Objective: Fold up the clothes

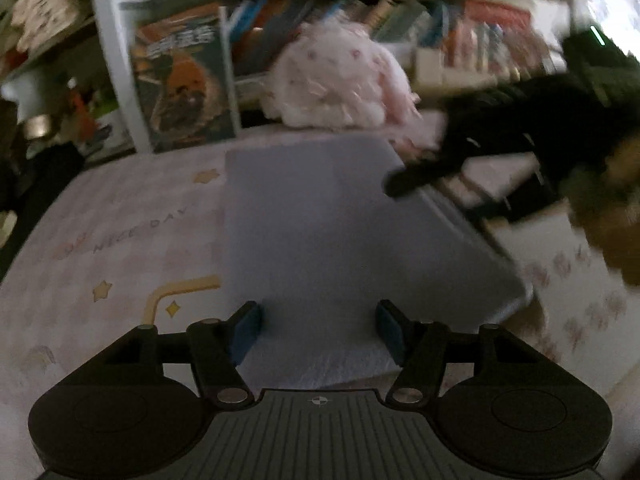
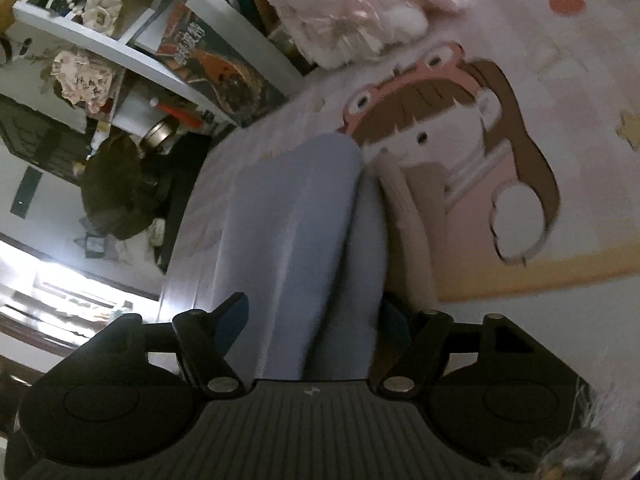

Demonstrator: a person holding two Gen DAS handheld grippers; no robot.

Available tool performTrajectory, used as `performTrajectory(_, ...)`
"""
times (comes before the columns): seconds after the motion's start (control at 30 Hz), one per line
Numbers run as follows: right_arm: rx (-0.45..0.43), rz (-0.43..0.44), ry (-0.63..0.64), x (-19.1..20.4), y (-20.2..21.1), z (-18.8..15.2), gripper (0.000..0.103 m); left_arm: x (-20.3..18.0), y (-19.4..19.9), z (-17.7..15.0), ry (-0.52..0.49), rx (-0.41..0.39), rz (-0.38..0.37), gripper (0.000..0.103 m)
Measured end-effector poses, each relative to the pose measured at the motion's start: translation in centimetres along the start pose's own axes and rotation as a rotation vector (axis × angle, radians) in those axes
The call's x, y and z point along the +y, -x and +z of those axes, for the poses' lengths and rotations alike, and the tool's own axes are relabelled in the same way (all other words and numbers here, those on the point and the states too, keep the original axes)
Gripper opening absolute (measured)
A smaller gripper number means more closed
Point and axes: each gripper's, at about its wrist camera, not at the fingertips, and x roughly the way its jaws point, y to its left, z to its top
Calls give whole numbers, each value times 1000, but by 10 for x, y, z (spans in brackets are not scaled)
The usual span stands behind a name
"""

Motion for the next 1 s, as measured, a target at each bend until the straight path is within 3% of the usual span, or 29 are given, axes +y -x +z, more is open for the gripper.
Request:
performTrajectory(0.07, -19, -57, 93, 15, -1, -2, 21, 1, -1, 0, -9, 5, -11, 63)
performTrajectory(0.23, -163, -13, 531, 69, 43, -43, 13, 8, -1, 1, 15, 28, -35, 64)
performTrajectory(0.3, -172, -128, 555, 65, 37, -50, 13, 5, -1, 0, -7, 24, -33, 65)
performTrajectory(0.33, -165, -189, 545, 60, 32, -50, 13, 4, -1, 0, -21, 21, -31, 65)
performTrajectory(0.4, -83, -289, 381, 26, 10, -36, 11, 2, -2, 1, -29, 23, -28, 67)
performTrajectory(0.47, -76, -262, 306, 11, 8, -29, 10, 7, -2, 3, -11, 25, -42, 68)
performTrajectory(0.53, -75, -246, 298, 12, 13, -28, 20, 14, 1, 6, 10, 24, -63, 69)
performTrajectory(0.57, -89, -243, 308, 16, 18, -30, 33, 18, 4, 8, 24, 21, -68, 69)
performTrajectory(0.6, -105, -239, 316, 19, 24, -31, 38, 23, 8, 10, 48, 10, -66, 69)
performTrajectory(0.73, -137, -167, 313, 31, 40, -32, 45, 41, 20, 16, 145, -53, -71, 69)
performTrajectory(0.83, -72, -76, 284, 34, 36, -35, 51, 45, 16, 18, 168, -55, -73, 69)
performTrajectory(0.9, -4, -98, 249, 30, 20, -34, 46, 42, 11, 19, 155, -49, -72, 69)
performTrajectory(0.93, 26, -111, 234, 28, 12, -34, 37, 39, 9, 20, 145, -46, -73, 69)
performTrajectory(0.97, 42, -123, 233, 28, 9, -35, 15, 37, 8, 20, 137, -44, -75, 69)
performTrajectory(1.0, 47, -111, 251, 32, 10, -37, 13, 34, 7, 20, 134, -40, -84, 69)
